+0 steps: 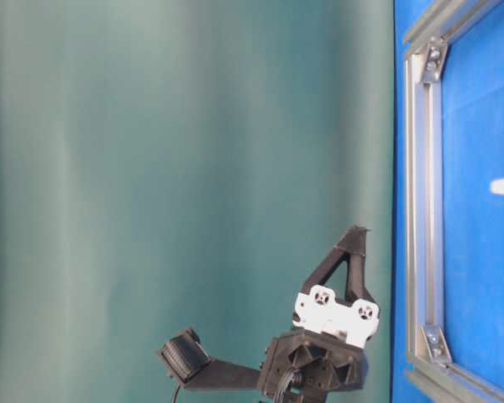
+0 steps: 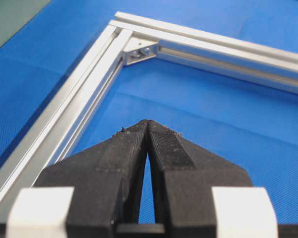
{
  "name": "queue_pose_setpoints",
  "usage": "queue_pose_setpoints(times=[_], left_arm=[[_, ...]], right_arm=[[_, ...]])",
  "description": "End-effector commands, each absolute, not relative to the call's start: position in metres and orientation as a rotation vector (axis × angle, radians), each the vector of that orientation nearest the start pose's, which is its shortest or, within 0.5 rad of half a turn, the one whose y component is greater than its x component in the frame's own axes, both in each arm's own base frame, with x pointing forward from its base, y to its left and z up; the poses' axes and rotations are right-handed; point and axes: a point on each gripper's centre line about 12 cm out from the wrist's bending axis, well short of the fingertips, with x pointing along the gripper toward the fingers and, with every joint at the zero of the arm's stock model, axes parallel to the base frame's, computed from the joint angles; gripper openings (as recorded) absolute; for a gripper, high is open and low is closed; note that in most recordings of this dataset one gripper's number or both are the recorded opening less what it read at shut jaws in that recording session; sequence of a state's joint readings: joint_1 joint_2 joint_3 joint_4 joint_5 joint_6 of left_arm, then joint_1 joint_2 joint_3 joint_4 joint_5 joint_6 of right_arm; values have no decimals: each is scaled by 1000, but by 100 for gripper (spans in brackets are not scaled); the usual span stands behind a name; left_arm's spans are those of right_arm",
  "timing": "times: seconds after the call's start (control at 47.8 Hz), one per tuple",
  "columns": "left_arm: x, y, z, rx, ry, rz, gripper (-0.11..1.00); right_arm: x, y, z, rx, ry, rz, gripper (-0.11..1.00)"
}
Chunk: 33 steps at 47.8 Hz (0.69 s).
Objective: Insert the wire through the string loop located in the center.
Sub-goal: 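Carry the cable plug toward the white zip-tie loop on the frame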
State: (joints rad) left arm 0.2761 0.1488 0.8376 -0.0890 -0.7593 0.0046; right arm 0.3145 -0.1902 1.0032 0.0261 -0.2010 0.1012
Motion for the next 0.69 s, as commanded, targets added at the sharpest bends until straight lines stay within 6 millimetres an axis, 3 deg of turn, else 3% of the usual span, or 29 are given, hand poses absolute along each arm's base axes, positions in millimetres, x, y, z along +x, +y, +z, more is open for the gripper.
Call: queue_pose_setpoints(times=[0.0, 0.482, 0.67], left_arm=[[369, 113, 153, -75, 173, 341, 0], [369, 113, 153, -78, 174, 343, 0], [369, 113, 153, -78, 174, 343, 0]], right_arm=[[293, 94, 155, 34, 594, 259, -3], [308, 46, 141, 80, 591, 101, -3], [311, 36, 141, 90, 574, 70, -3]])
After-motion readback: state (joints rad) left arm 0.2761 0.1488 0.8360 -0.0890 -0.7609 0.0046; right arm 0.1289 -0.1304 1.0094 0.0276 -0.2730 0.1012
